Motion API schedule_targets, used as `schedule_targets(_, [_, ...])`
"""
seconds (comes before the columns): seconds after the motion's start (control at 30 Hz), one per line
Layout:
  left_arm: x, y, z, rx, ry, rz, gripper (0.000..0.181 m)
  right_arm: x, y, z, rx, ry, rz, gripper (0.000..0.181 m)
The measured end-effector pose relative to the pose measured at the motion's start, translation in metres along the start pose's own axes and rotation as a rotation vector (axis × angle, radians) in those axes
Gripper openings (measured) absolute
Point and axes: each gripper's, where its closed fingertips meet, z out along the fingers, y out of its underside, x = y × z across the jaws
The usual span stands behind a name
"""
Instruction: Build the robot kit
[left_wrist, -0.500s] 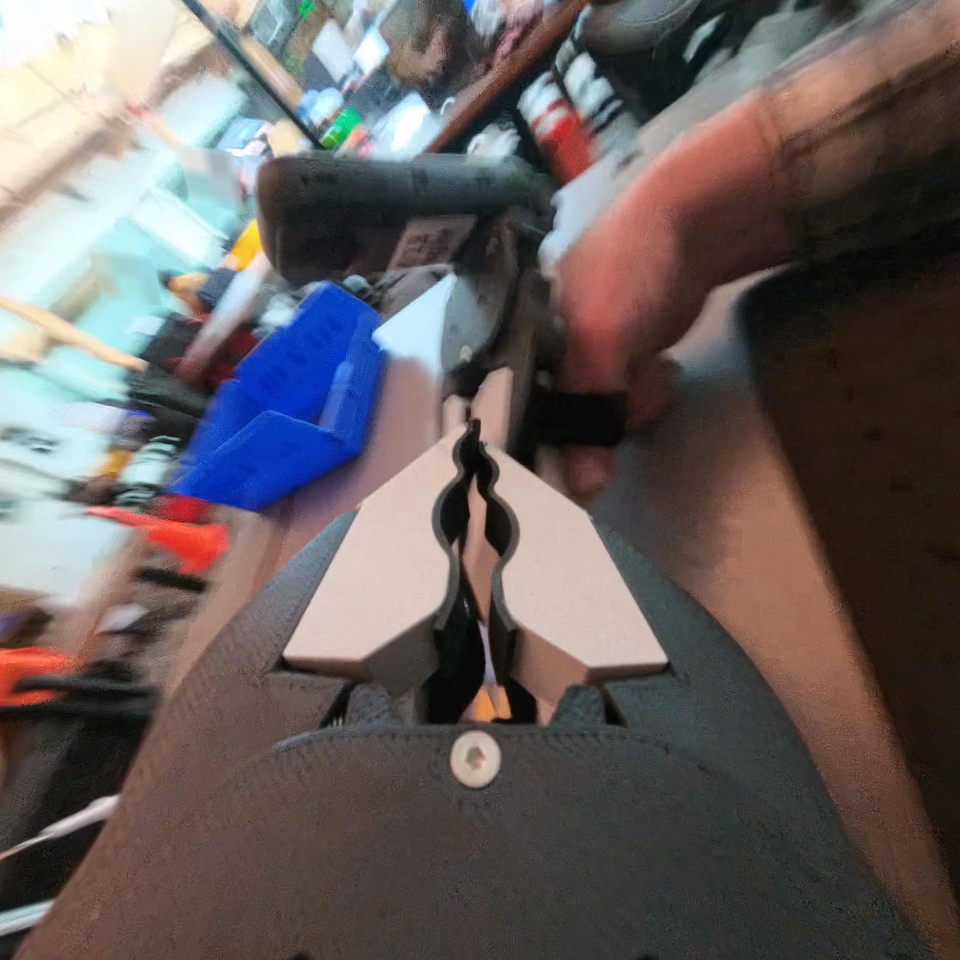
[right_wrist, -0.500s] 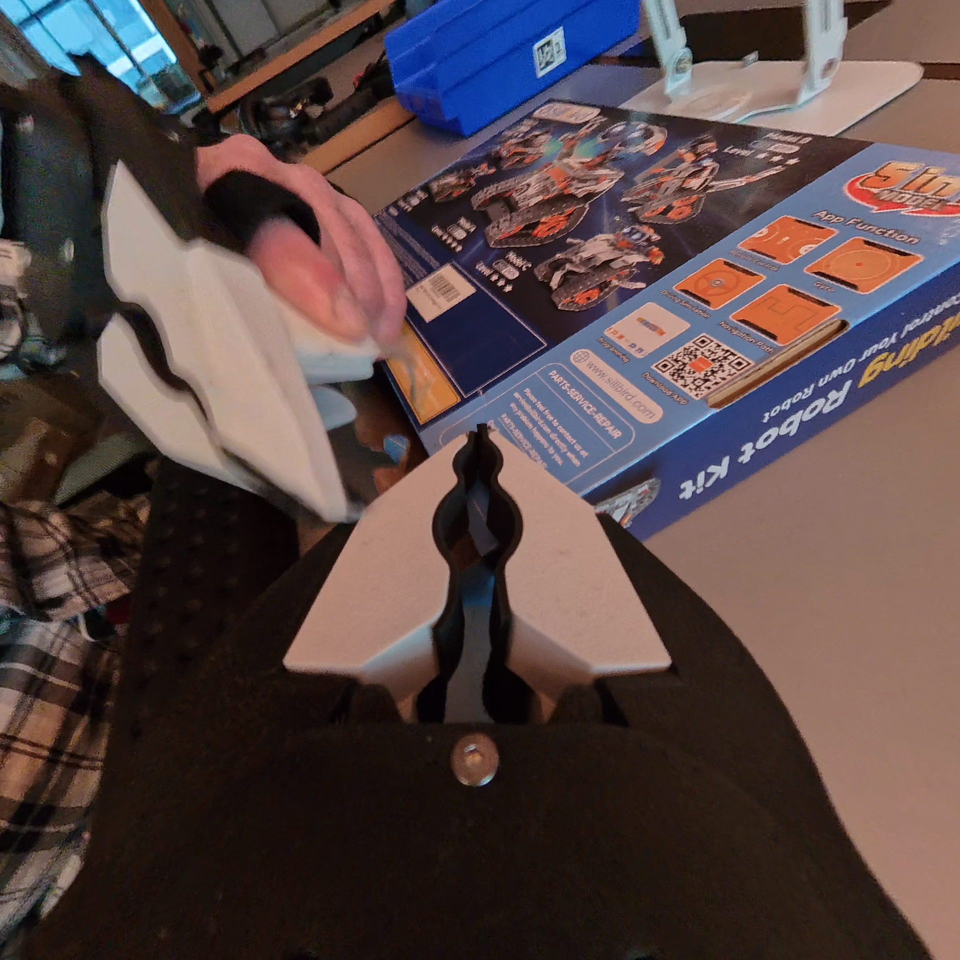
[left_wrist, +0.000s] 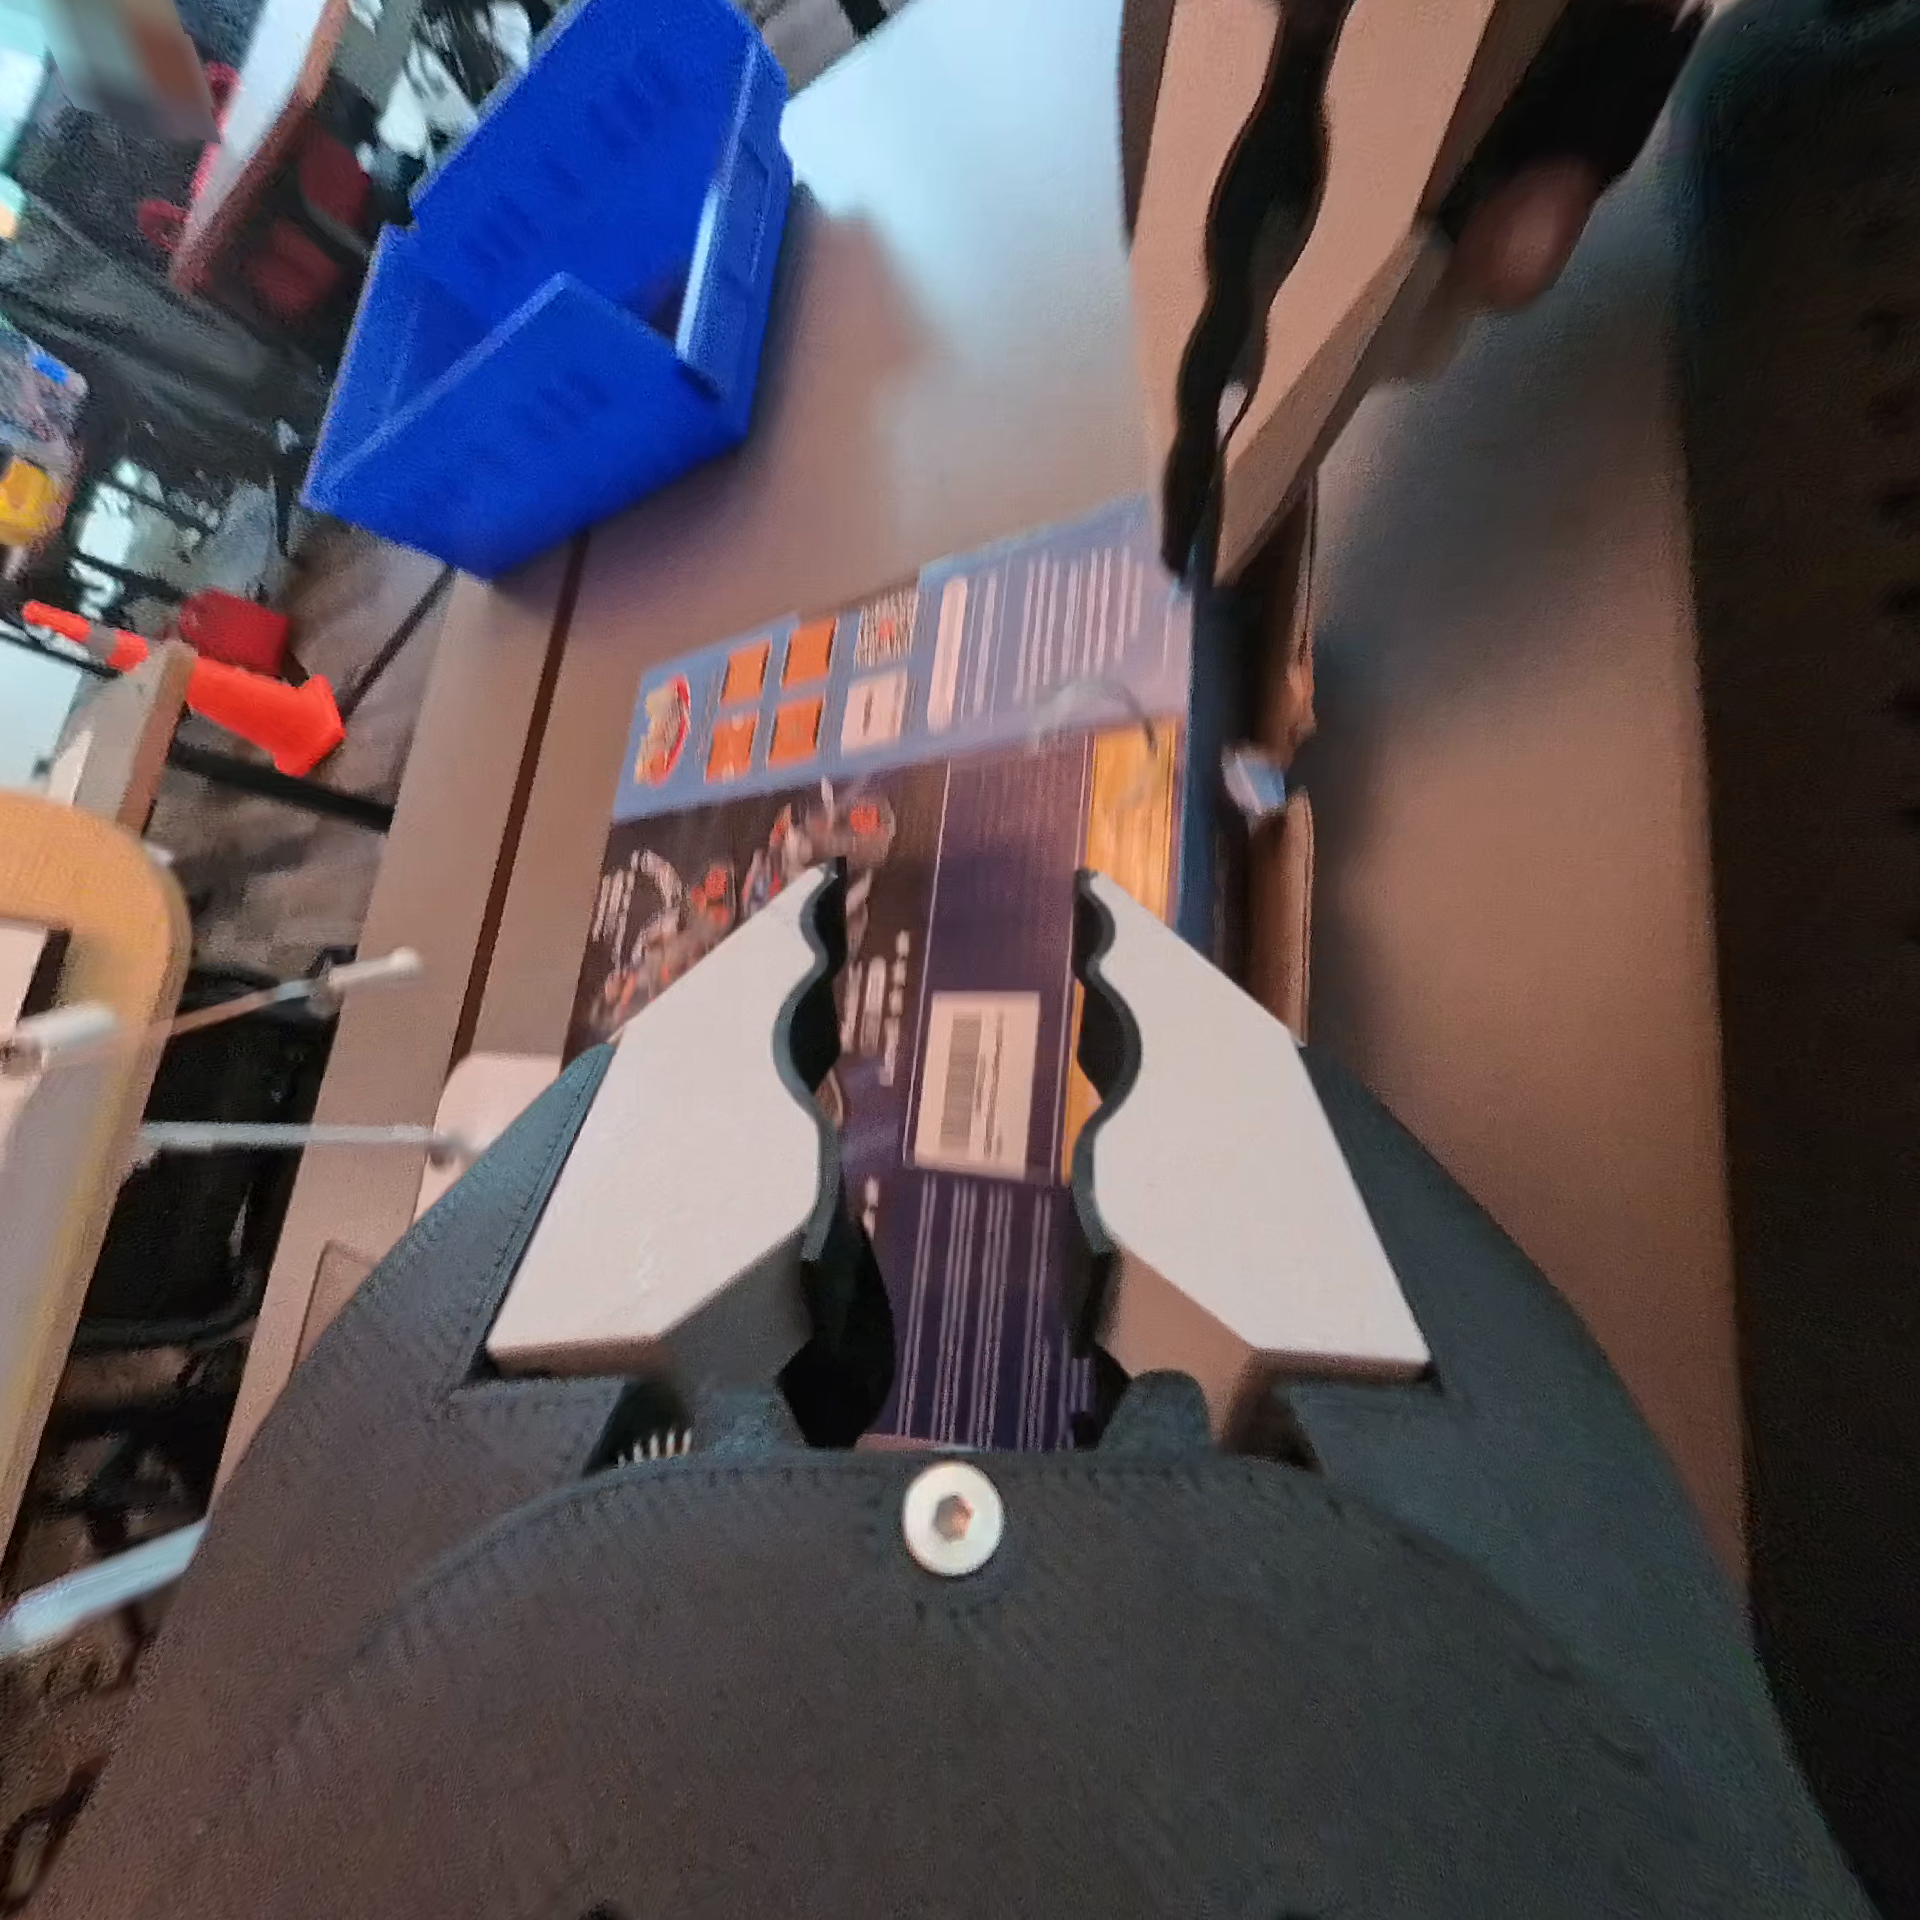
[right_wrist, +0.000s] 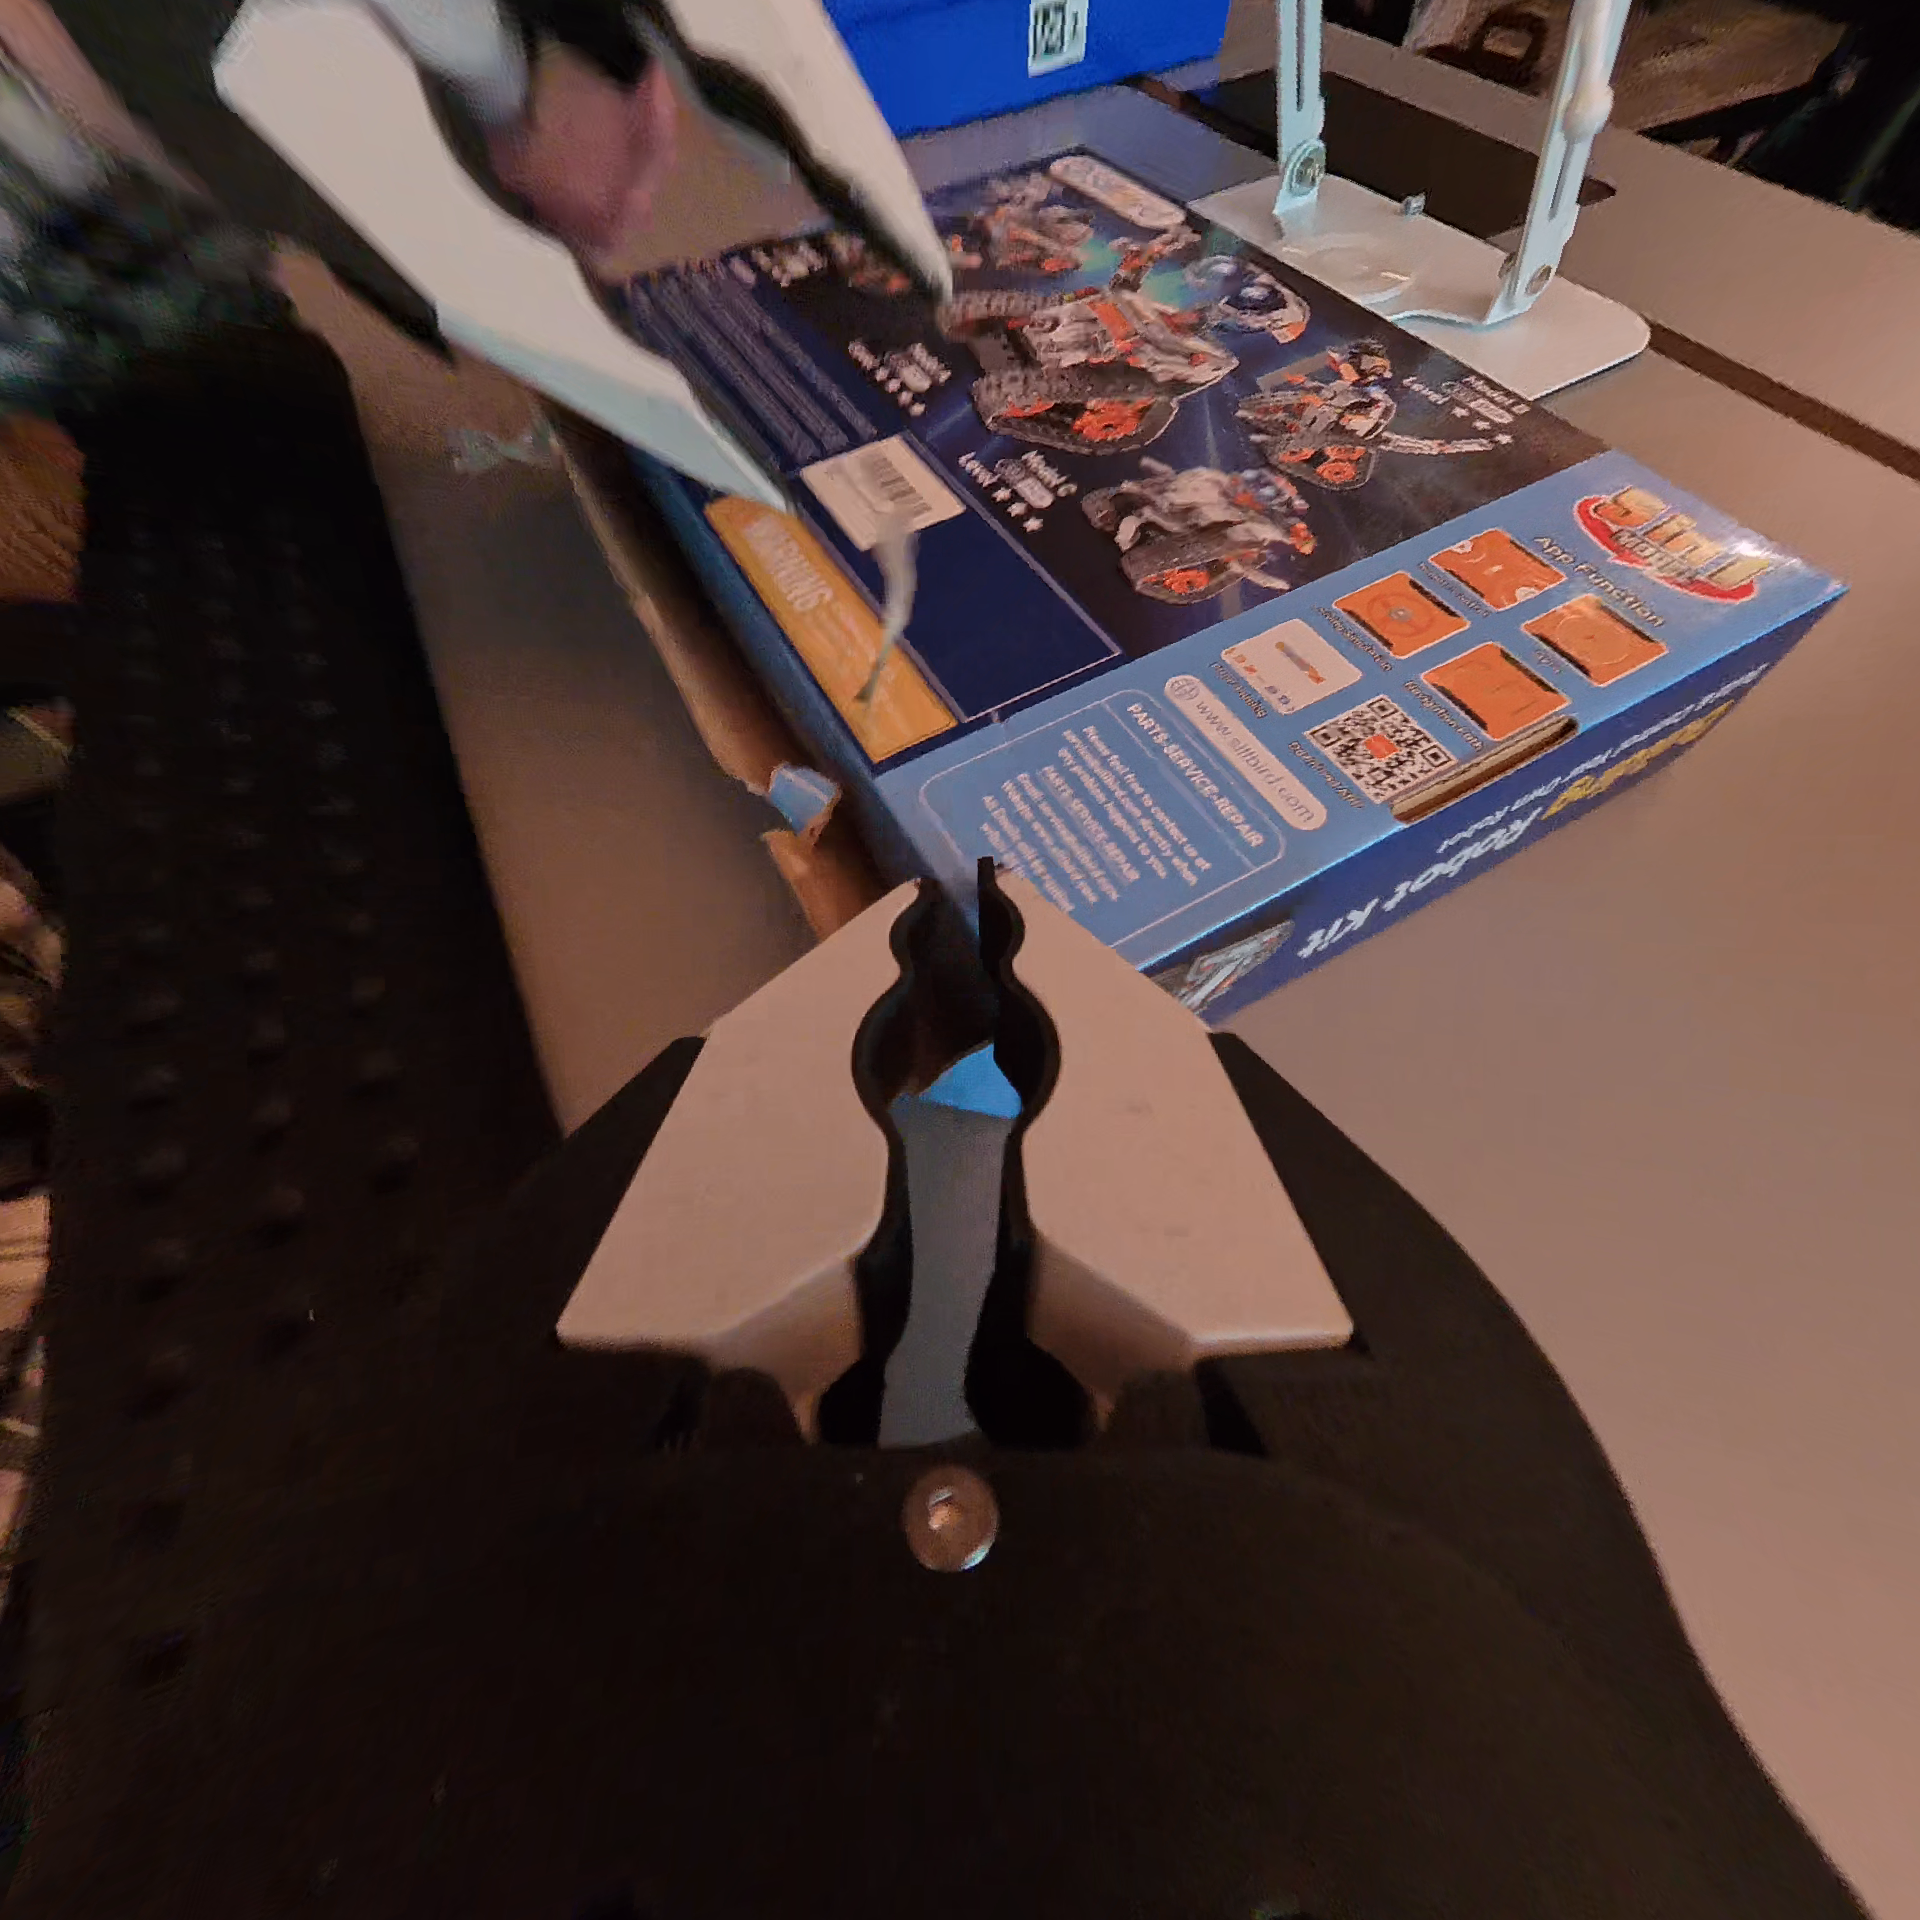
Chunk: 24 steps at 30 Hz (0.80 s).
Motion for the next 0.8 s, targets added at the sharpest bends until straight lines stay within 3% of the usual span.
schedule_targets(0.13, [0.024, 0.039, -0.024, -0.116, 0.040, 0.026, 0.039, -0.015, 0.012, 0.002, -0.081, 0.015, -0.069, 0.005])
schedule_targets(0.23, [0.059, 0.044, -0.025, -0.125, 0.089, 0.069, 0.038, -0.020, 0.010, 0.000, -0.100, 0.026, -0.121, 0.004])
schedule_targets(0.3, [0.072, 0.059, -0.020, -0.209, 0.089, 0.104, 0.040, -0.026, 0.003, -0.004, -0.081, 0.007, -0.122, 0.011])
schedule_targets(0.43, [0.071, 0.077, -0.004, -0.294, 0.004, 0.183, 0.011, -0.023, 0.004, -0.010, -0.084, 0.029, -0.088, 0.023])
schedule_targets(0.53, [0.073, 0.073, 0.001, -0.281, 0.012, 0.134, 0.000, -0.020, 0.006, -0.016, -0.059, 0.073, -0.049, 0.030])
schedule_targets(0.73, [0.074, 0.059, -0.002, -0.248, 0.074, 0.004, 0.000, 0.004, 0.021, -0.038, -0.011, 0.199, 0.172, 0.040])
schedule_targets(0.8, [0.075, 0.050, -0.005, -0.238, 0.105, -0.022, 0.000, 0.008, 0.023, -0.048, 0.021, 0.221, 0.243, 0.051])
